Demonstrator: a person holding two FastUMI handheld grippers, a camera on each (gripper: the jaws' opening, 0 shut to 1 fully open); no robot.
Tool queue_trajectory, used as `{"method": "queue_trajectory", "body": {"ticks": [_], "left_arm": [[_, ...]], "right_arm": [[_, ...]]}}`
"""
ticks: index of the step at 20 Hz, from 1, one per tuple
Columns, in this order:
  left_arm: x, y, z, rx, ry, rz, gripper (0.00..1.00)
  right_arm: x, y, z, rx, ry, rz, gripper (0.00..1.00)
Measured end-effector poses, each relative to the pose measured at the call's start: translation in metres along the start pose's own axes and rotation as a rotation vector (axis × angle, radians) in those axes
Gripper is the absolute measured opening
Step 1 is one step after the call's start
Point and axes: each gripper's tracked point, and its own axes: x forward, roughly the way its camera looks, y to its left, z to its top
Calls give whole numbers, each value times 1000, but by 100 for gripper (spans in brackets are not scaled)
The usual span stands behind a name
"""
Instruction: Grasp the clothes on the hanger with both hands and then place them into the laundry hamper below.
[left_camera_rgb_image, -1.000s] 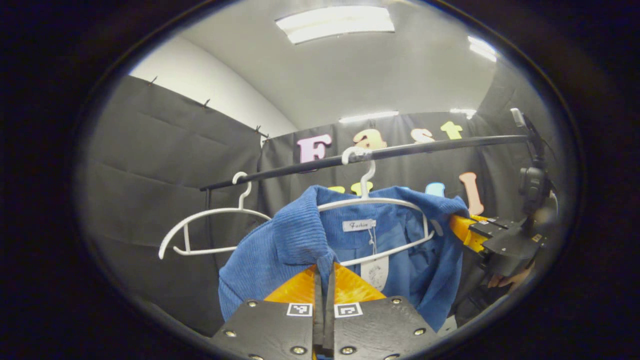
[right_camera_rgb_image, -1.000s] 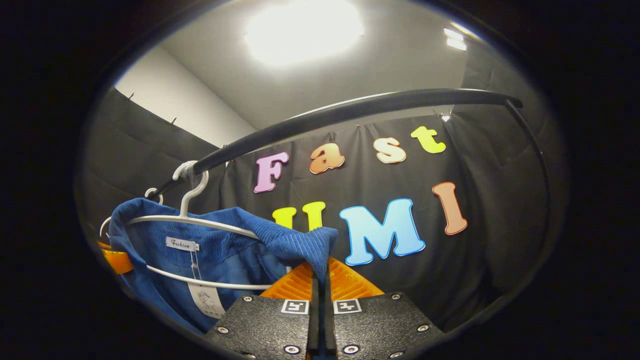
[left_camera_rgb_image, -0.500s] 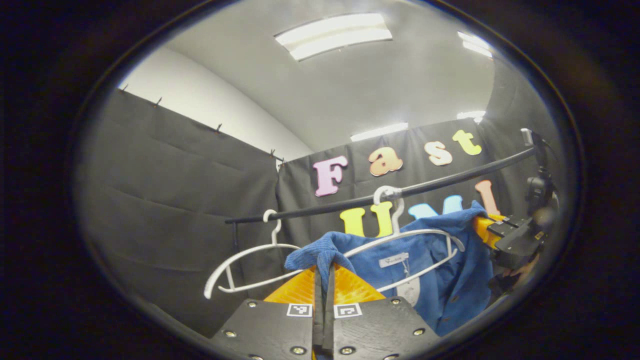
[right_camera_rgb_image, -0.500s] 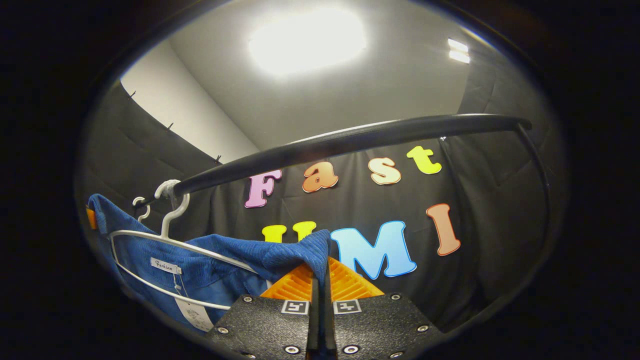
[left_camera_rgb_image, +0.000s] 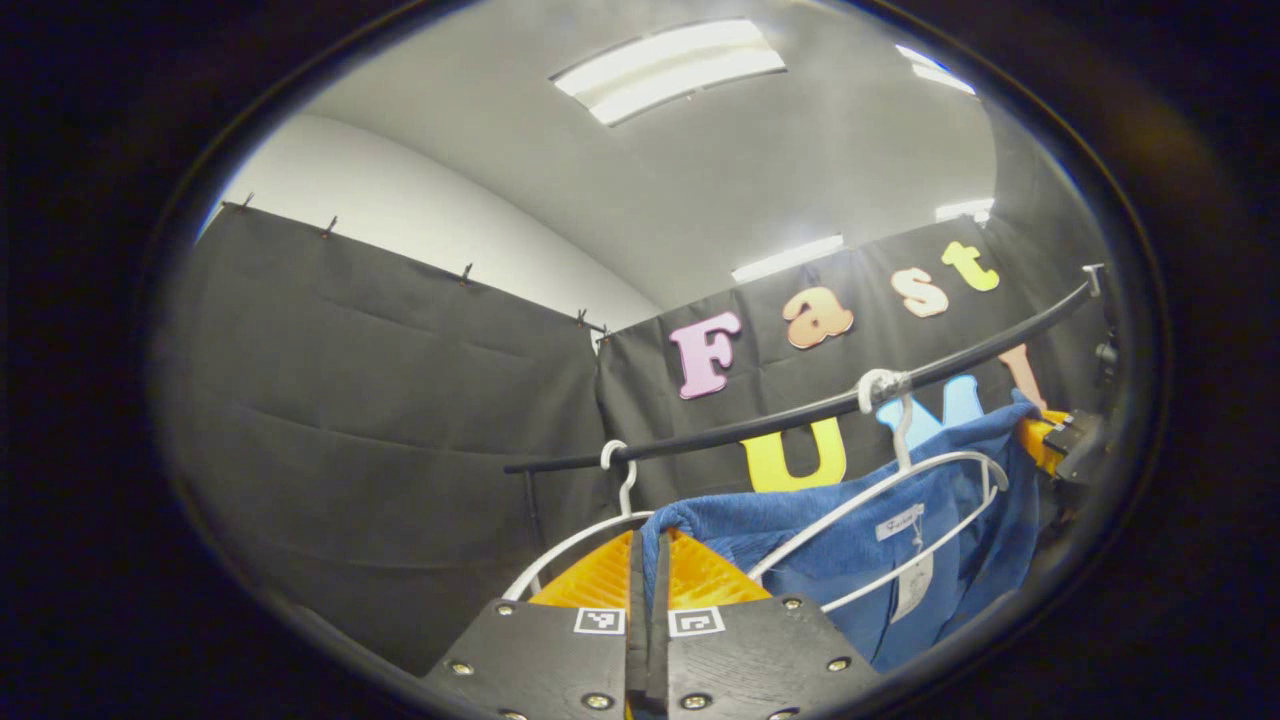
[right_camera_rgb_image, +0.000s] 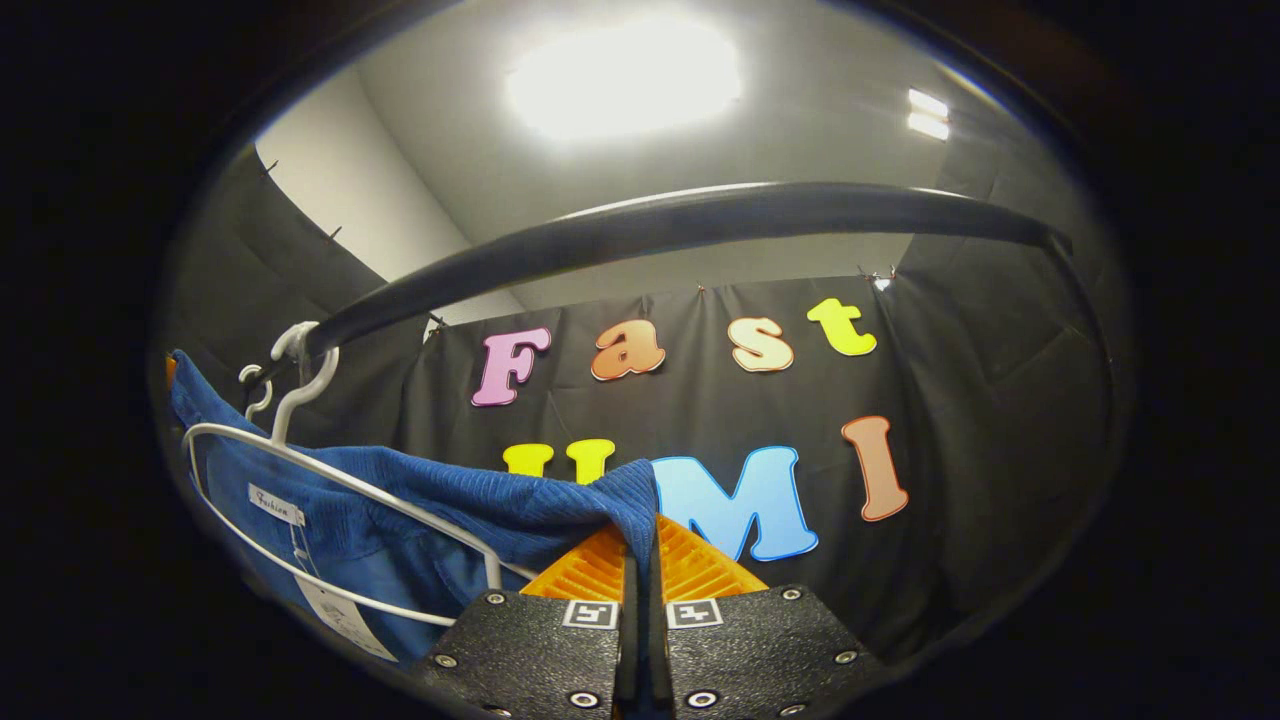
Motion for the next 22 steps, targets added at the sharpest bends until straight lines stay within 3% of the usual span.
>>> {"method": "queue_trajectory", "body": {"ticks": [7, 8, 10, 12, 13, 14, 22], "left_arm": [[28, -5, -53, -39, 101, -65, 5], [28, -7, -61, -51, 114, -77, 1], [27, -13, -68, -71, 128, -100, 5], [28, -18, -76, -72, 139, -115, 1], [29, -20, -77, -71, 137, -120, 5], [27, -22, -81, -71, 143, -126, 1], [11, -21, -106, -97, 187, -131, 1]], "right_arm": [[19, -4, -53, 31, 118, -13, 3], [20, -4, -61, 44, 139, -13, 4], [21, -8, -74, 69, 178, -23, 2], [19, -13, -88, 104, 221, -27, 4], [18, -14, -94, 116, 238, -30, 2], [17, -15, -102, 121, 257, -28, 4], [-19, -6, -148, 106, 366, 16, 4]]}}
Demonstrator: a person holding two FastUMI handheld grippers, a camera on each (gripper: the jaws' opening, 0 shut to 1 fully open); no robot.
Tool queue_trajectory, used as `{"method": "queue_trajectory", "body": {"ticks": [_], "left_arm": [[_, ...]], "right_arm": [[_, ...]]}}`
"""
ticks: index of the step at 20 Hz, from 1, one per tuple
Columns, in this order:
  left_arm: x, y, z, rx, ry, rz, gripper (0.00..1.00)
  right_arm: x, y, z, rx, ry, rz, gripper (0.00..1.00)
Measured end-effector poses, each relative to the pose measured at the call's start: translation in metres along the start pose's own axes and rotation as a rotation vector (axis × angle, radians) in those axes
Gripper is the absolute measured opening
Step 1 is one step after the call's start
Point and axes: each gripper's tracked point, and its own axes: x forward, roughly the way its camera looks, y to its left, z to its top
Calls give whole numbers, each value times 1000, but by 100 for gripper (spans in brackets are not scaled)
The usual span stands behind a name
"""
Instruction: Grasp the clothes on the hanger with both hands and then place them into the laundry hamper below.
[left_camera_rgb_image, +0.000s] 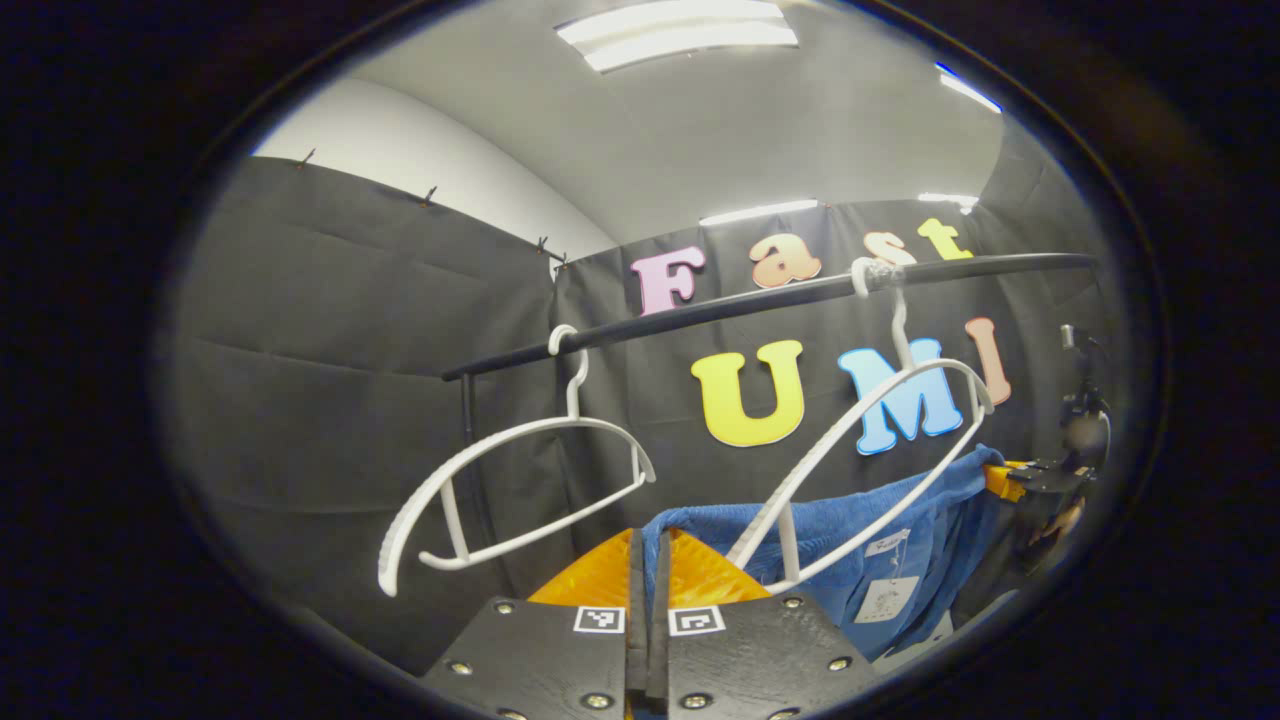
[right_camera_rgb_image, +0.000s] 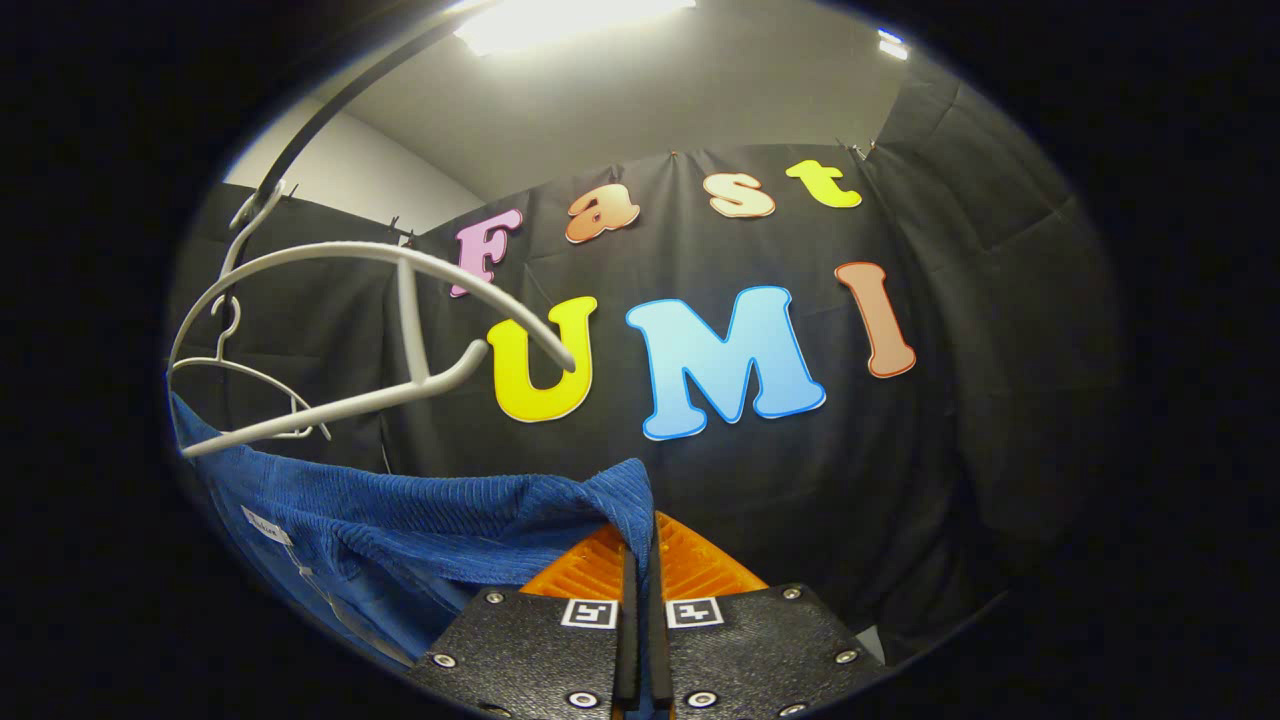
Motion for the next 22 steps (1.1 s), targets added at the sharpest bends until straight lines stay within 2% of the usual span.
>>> {"method": "queue_trajectory", "body": {"ticks": [9, 14, 16, 17, 18, 19, 20, 21, 22], "left_arm": [[-37, 19, -32, -32, 48, 32, 1], [-57, 20, -38, -55, 47, 28, 1], [-66, 20, -36, -75, 41, 11, 1], [-71, 19, -34, -84, 38, -6, 6], [-79, 20, -31, -88, 32, -20, 1], [-84, 20, -27, -88, 23, -31, 6], [-89, 22, -24, -90, 15, -42, 1], [-93, 21, -20, -93, 8, -56, 5], [-98, 19, -15, -96, 2, -74, 1]], "right_arm": [[-27, 15, -27, -49, 56, 31, 4], [-57, 26, -23, -42, 71, 37, 4], [-73, 36, -14, -43, 63, 45, 3], [-83, 43, -10, -47, 57, 57, 4], [-94, 51, -6, -53, 49, 74, 3], [-105, 58, -2, -61, 39, 87, 4], [-115, 64, 4, -70, 27, 95, 4], [-124, 70, 9, -70, 20, 102, 4], [-133, 77, 15, -63, 14, 111, 4]]}}
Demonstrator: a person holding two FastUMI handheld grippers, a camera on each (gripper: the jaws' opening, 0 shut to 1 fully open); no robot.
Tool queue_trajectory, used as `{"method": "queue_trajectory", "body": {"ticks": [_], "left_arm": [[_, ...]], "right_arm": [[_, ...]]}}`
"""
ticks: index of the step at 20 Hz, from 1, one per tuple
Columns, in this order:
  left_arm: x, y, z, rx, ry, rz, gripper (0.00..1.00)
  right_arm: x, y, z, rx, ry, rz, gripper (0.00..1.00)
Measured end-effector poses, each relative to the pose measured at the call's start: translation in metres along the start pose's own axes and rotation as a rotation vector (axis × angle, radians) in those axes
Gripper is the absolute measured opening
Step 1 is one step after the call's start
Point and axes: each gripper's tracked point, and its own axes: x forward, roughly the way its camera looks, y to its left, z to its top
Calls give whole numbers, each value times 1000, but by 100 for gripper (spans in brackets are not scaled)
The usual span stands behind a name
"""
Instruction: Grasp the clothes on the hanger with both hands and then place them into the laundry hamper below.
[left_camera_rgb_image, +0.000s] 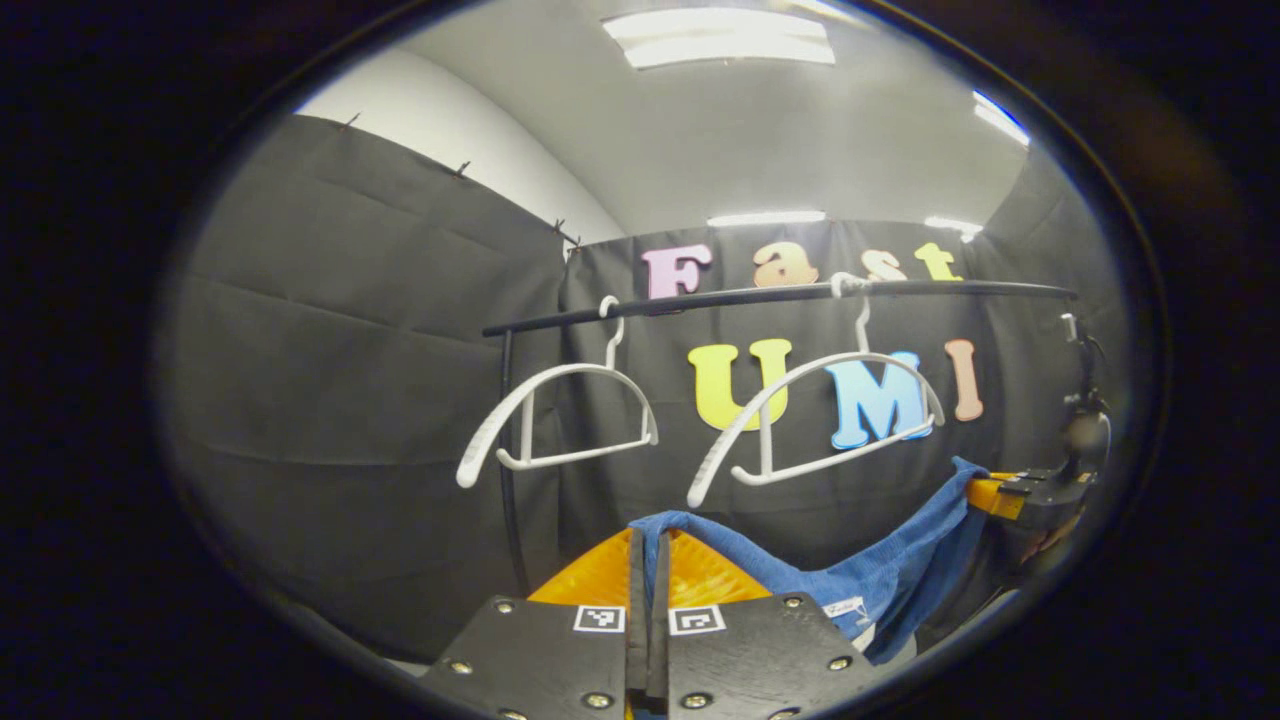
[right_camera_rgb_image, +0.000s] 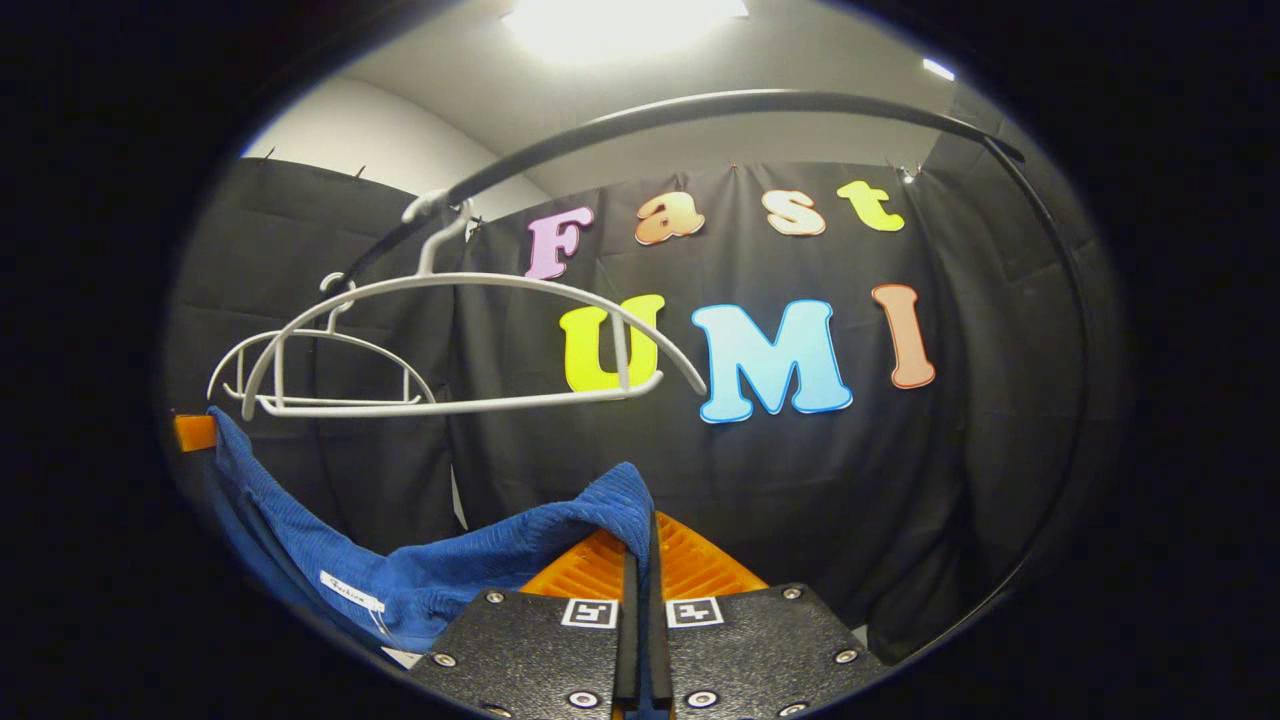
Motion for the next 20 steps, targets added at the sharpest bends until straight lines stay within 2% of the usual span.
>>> {"method": "queue_trajectory", "body": {"ticks": [8, 13, 20], "left_arm": [[-25, -24, 35, -35, -57, -135, 0], [-49, -36, 42, -68, -70, -209, 1], [-78, -45, 19, -134, -33, -289, 1]], "right_arm": [[-52, 52, 36, 2, -45, 46, 4], [-85, 83, 44, 8, -48, 77, 4], [-128, 118, 23, -3, -6, 101, 4]]}}
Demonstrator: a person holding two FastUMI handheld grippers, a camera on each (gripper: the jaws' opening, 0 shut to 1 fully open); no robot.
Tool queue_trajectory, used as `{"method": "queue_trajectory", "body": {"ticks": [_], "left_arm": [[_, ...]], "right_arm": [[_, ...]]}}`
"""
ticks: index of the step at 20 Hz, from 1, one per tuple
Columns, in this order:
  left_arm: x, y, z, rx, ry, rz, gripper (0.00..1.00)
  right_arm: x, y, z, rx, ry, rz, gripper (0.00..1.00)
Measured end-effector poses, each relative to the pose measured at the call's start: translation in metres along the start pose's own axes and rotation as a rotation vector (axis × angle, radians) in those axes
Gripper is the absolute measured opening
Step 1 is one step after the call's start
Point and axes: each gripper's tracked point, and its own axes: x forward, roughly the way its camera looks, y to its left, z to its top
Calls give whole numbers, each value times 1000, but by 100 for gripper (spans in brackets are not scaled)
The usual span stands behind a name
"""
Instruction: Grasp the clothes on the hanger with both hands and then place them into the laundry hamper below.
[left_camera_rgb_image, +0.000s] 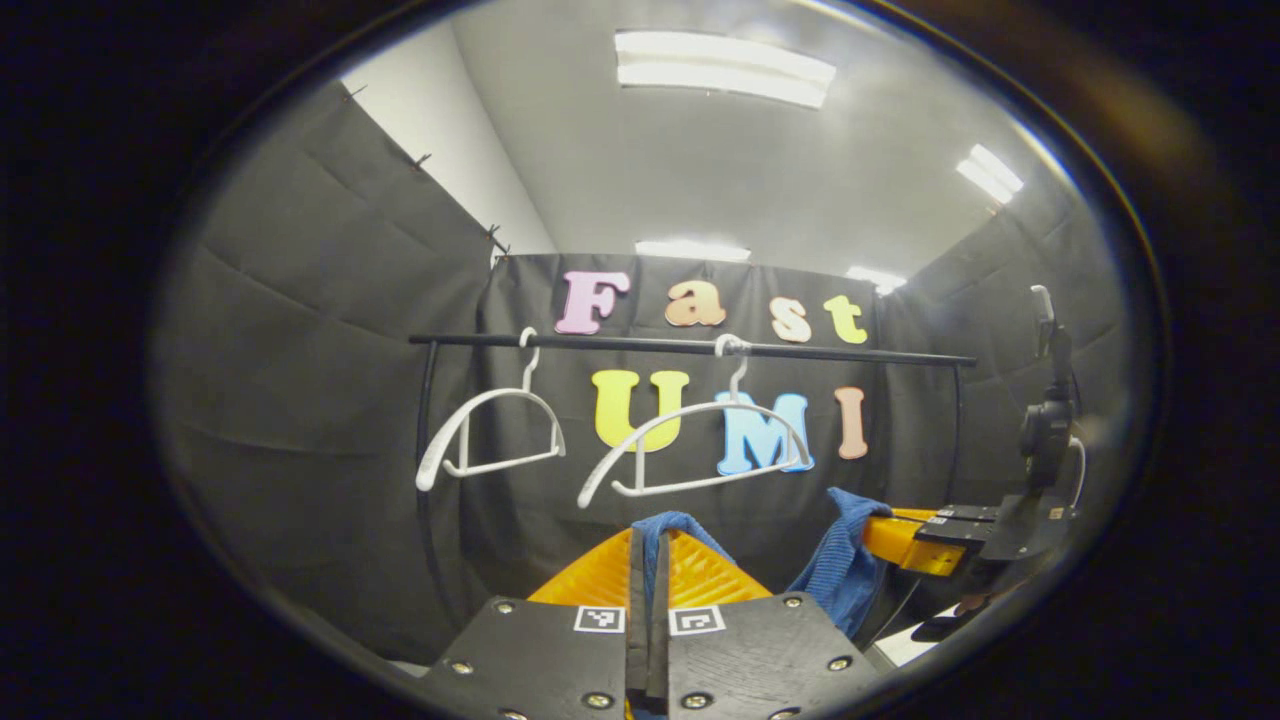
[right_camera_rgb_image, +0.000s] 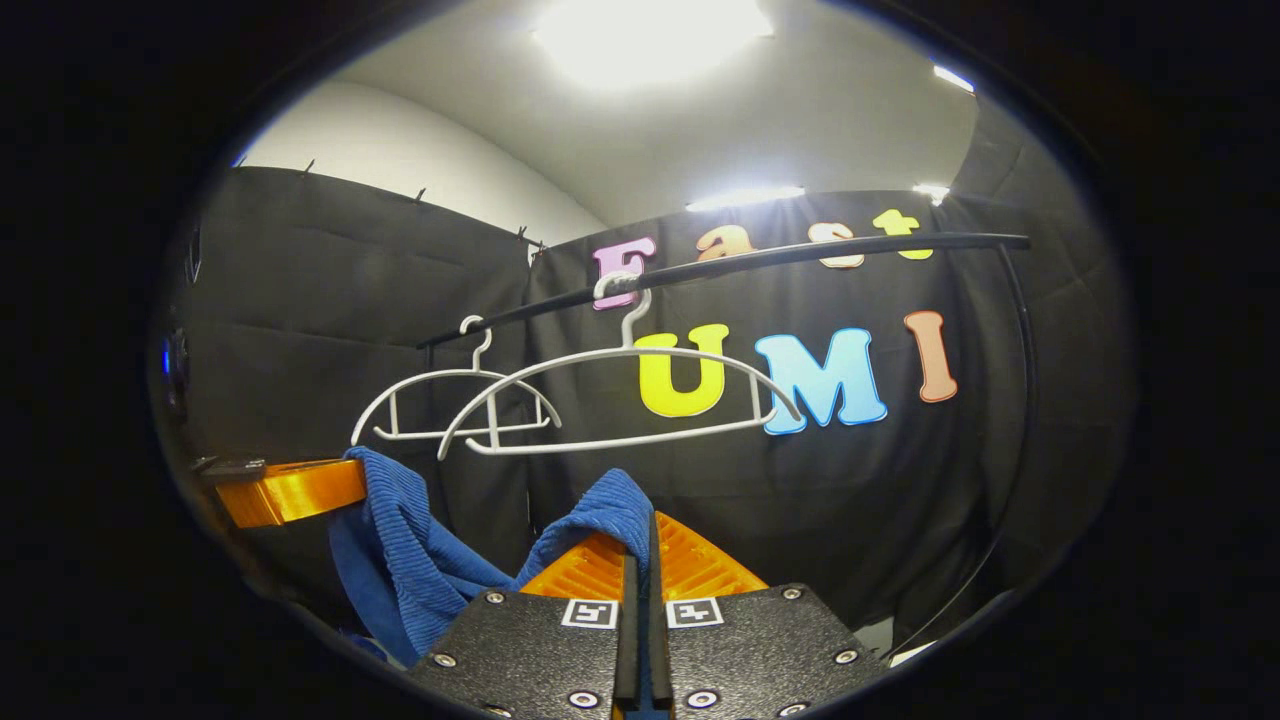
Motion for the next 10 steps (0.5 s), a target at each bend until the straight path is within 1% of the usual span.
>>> {"method": "queue_trajectory", "body": {"ticks": [5, 6, 7, 9, 10], "left_arm": [[-14, 0, -45, -46, 77, -22, 0], [-19, -1, -54, -54, 94, -25, 5], [-22, -1, -64, -59, 110, -29, 1], [-25, 0, -86, -61, 155, -37, 1], [-27, 0, -97, -66, 177, -40, 1]], "right_arm": [[-23, 20, -39, 1, 75, 8, 4], [-26, 23, -47, 3, 91, 10, 4], [-30, 25, -55, 2, 105, 13, 4], [-35, 27, -72, -10, 132, 13, 2], [-37, 27, -82, -14, 150, 14, 4]]}}
